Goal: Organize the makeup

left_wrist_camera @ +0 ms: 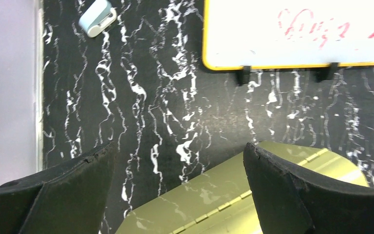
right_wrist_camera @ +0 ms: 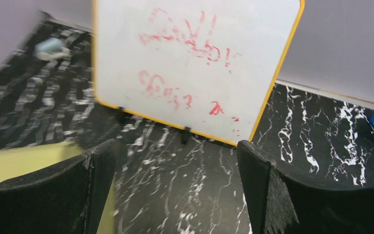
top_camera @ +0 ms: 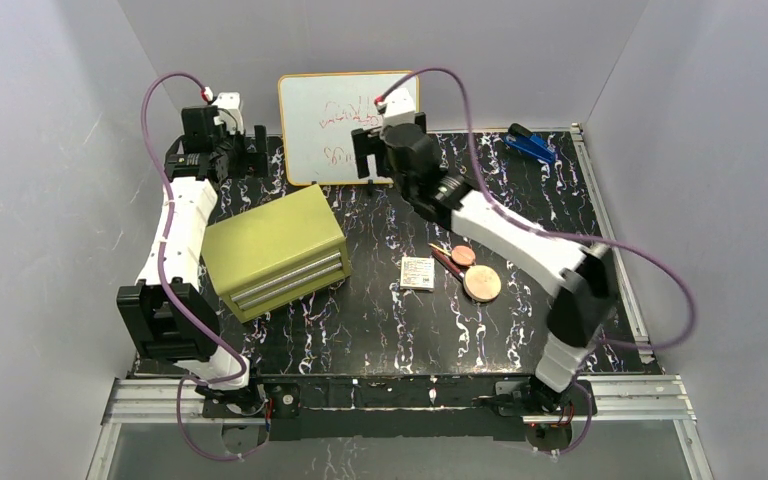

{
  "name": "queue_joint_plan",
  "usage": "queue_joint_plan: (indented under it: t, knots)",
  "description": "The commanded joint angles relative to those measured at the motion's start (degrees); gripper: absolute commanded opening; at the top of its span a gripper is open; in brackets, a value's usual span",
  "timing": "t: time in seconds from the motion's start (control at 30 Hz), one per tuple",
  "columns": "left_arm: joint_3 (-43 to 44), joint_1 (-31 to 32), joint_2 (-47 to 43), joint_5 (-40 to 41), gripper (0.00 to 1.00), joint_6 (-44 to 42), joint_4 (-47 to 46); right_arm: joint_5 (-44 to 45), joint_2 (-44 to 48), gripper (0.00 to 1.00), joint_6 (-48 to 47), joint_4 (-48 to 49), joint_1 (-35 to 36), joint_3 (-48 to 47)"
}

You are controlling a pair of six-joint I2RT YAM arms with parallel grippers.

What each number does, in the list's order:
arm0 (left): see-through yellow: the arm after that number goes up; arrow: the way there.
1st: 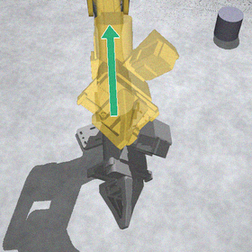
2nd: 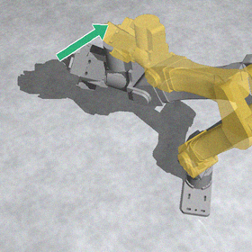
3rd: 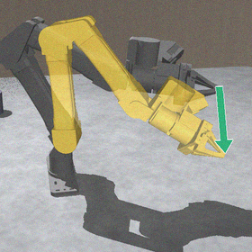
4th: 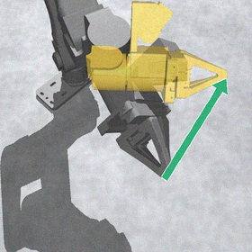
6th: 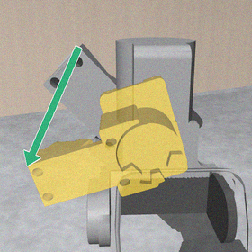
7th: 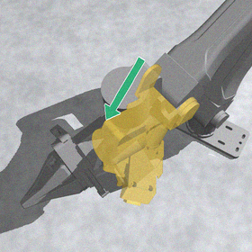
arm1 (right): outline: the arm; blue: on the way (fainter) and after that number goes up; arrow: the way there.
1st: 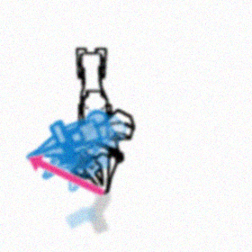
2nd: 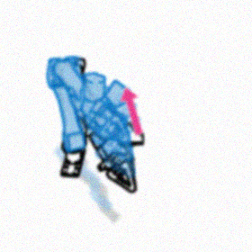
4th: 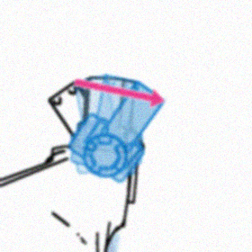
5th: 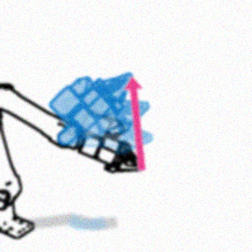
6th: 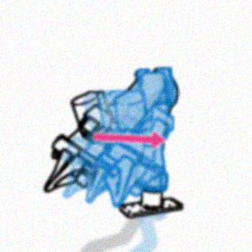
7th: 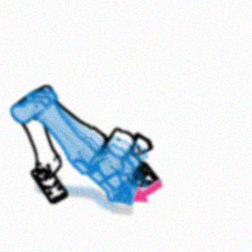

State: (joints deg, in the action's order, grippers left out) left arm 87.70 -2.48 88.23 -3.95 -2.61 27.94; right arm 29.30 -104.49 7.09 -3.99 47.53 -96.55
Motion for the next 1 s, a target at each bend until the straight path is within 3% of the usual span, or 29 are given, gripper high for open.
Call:
queue_joint_plan:
  t: [0.0,0.17,0.4,0.93,0.97]
  knots:
    - [0.8,-0.4,2.6,8.4,0.98,-3.1,3.8,1.6,13.3,0.99,-1.6,2.6,7.9,8.9]
    - [3.2,-1.1,7.6,12.0,0.98,-4.3,6.9,1.6,22.5,0.99,-1.6,2.6,14.7,19.7]
    - [3.3,-1.3,12.7,10.0,0.99,-4.1,9.2,1.6,31.2,0.99,-1.6,2.6,15.3,37.7]
    - [-1.4,-1.3,14.2,11.9,0.97,-0.6,12.2,1.6,10.7,0.99,-1.6,2.6,20.3,38.1]
    - [-1.7,-1.3,14.2,11.8,0.97,-0.4,12.2,-14.8,9.7,1.00,14.1,10.2,20.4,38.0]
